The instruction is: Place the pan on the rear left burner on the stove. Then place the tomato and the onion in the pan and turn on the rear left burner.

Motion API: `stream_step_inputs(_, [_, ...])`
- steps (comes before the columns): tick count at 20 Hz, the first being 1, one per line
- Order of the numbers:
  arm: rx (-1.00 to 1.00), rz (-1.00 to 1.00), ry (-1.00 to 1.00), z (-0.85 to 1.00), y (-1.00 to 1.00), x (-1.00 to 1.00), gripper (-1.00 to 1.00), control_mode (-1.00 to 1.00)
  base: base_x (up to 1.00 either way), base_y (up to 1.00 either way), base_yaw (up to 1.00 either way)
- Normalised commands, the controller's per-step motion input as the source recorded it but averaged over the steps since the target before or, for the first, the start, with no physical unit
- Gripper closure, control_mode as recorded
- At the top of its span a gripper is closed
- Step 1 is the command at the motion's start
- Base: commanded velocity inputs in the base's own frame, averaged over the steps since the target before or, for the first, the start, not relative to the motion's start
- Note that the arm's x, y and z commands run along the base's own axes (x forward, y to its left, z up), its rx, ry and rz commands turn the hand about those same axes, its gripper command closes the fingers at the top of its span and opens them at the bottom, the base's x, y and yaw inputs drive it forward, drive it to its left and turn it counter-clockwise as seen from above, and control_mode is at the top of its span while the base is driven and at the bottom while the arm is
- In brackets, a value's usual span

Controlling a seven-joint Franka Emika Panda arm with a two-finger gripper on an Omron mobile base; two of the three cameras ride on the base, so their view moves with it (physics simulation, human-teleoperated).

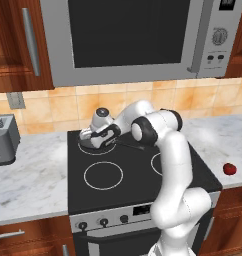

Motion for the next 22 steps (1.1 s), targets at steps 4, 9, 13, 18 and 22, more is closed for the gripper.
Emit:
stream_step_inputs(4, [0.0, 0.0, -0.05, 0.12, -0.1, -0.16, -1.0, -1.0, 0.0, 0.0, 0.0])
stream_step_inputs(9, [0.0, 0.0, -0.09, 0.31, -0.19, -0.21, -1.0, -1.0, 0.0, 0.0, 0.0])
stream_step_inputs(13, [0.0, 0.0, -0.09, 0.29, -0.26, -0.34, -1.0, -1.0, 0.0, 0.0, 0.0])
stream_step_inputs(18, [0.0, 0.0, -0.08, 0.33, -0.3, -0.41, -1.0, -1.0, 0.0, 0.0, 0.0])
stream_step_inputs(22, [0.0, 0.0, -0.03, 0.29, -0.32, -0.45, -1.0, -1.0, 0.0, 0.0, 0.0])
